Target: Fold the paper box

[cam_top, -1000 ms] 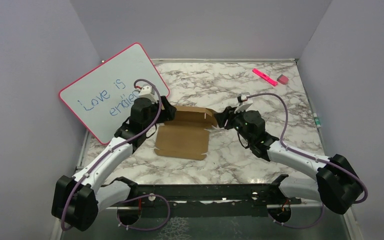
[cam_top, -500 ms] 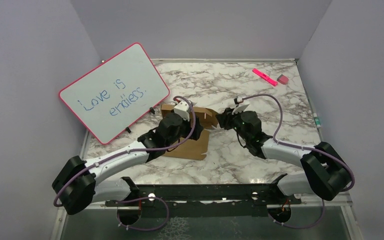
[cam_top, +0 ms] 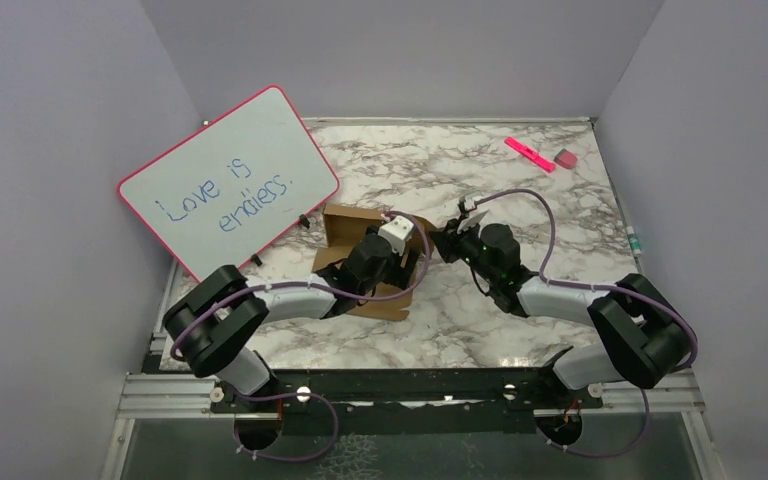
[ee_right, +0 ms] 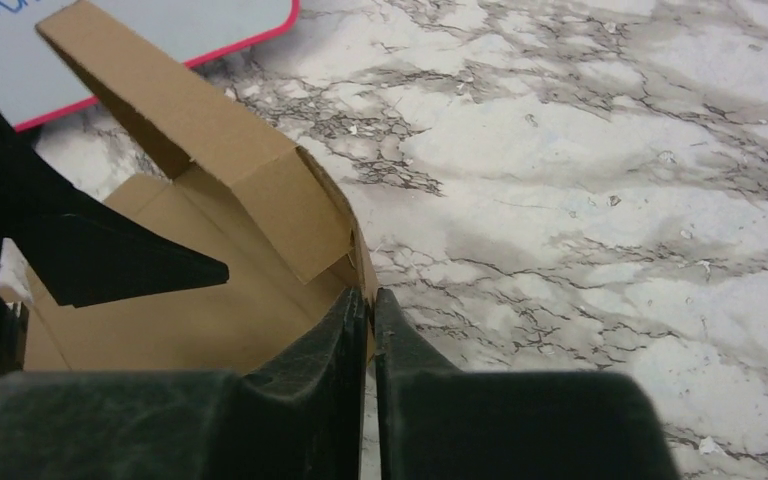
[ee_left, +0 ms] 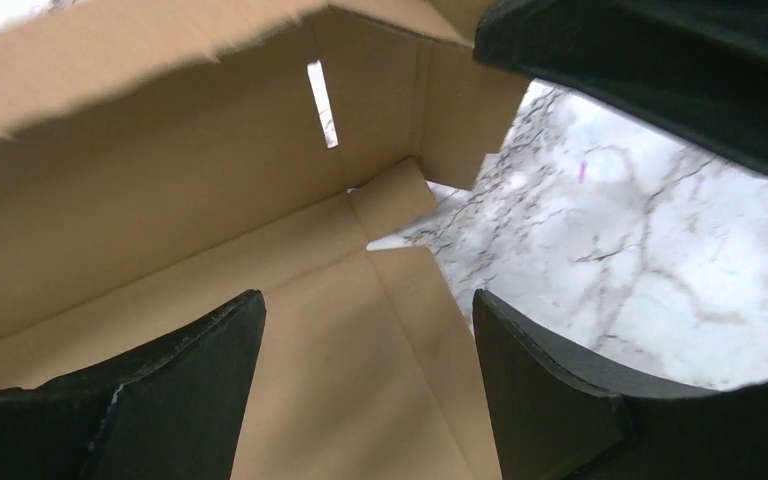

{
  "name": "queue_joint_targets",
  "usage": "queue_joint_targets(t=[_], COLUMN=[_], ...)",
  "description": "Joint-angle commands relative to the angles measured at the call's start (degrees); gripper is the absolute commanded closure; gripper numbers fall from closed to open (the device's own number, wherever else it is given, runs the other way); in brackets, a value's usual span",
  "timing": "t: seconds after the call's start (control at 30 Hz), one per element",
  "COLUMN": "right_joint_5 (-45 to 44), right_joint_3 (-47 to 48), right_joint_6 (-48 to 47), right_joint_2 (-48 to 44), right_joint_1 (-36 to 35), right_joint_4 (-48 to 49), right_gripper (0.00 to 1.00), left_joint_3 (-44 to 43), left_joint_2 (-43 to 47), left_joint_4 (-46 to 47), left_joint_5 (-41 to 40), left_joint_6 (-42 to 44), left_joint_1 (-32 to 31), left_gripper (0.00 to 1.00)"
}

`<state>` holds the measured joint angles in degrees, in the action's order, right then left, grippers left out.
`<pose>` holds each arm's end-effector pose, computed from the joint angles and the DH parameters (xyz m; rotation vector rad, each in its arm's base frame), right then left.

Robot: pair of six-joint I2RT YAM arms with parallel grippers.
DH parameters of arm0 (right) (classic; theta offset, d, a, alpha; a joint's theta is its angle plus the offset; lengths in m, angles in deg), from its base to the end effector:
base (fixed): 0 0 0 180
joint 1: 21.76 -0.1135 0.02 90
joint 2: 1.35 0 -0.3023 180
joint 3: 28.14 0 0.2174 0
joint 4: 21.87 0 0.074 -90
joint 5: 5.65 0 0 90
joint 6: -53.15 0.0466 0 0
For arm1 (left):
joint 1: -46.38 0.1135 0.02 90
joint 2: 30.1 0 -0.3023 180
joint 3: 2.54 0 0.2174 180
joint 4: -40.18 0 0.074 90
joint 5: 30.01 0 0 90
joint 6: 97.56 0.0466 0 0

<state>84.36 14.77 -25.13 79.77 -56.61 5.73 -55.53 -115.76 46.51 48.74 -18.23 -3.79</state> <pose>0.2156 0.1501 0.2555 -0.3597 1.7572 0.5887 0.1911 -0.2149 0.2445 0.5746 1.9713 -0.4701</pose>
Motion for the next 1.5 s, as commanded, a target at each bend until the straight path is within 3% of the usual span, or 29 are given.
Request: queue_joint_targets(t=[0.0,0.17,0.67,0.9,1.17,1.47], right_joint_5=[4.32,5.98,10.47,9.99,11.47,12.37], right_joint_3=[-0.68,-0.96,-1.33,-1.66,-1.73,-1.63], right_joint_6=[-3.00,-4.88,-7.70,-7.45,-8.01,-6.45], right_joint_2=[0.25,-0.08,-0.01,-0.68,-1.17,-1.93], right_joint_1=[0.20,0.21,0.22,0.18,0.16,0.22], right_joint_4=[2.62,2.62,3.27,3.16,2.74,2.18], right_gripper=[0.92,0.99,0.99,0.99,0.98,0.89], left_joint_3=[-0.90,-1.02,-1.57,-0.04,1.70,2.98], left_joint_2=[-5.76,-10.44,-15.39,-14.87,-14.41,-14.94], left_joint_4=[8.81,14.44,19.59,20.94,21.27,21.24], left_joint_5=[-4.47,-7.64,-11.34,-14.03,-11.99,-5.72], left_joint_6=[4.87,6.47,9.97,8.21,4.39,-0.09], left_joint_1=[-0.62,-1.01,-1.02,-0.35,1.14,3.86], left_gripper=[0.23,0.22,0.23,0.30,0.43,0.47])
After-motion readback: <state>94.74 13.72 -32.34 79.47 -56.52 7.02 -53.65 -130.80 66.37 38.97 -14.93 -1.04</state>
